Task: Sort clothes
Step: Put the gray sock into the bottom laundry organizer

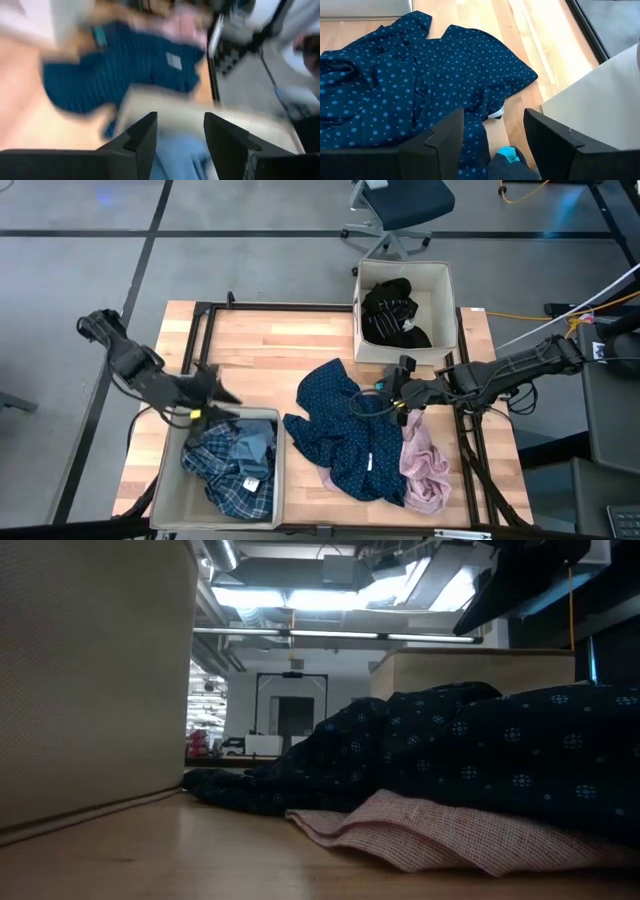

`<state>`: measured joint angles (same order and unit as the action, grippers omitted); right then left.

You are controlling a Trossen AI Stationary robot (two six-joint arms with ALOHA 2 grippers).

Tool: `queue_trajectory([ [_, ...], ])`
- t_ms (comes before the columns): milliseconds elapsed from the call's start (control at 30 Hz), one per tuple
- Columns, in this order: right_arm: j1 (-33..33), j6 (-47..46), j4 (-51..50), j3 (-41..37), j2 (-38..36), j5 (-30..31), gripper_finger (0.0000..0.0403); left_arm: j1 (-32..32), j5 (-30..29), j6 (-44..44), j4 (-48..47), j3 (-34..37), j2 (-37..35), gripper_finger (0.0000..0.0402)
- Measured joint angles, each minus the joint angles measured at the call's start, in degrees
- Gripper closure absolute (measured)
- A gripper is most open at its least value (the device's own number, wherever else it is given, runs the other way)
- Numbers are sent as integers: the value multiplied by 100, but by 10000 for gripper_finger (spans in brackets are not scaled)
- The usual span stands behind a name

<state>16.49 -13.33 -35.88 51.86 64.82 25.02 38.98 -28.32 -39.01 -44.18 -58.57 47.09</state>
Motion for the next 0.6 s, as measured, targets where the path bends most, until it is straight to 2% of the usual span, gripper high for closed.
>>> queue_trajectory([
  [167, 0, -90, -32, 0, 0, -162, 194, -41, -1166, 1562, 995, 25, 159, 247],
  [300, 0, -549, -437, 0, 0, -209, 194, -328, -1364, 2489, 1898, 340, 510, 247],
  [467, 0, -1591, -1199, 0, 0, -21, 194, -899, -1385, 2696, 2701, 829, 1084, 247],
  [600, 0, -2429, -1664, 0, 7, 50, 194, -1329, -1388, 2496, 2870, 1034, 1577, 247],
])
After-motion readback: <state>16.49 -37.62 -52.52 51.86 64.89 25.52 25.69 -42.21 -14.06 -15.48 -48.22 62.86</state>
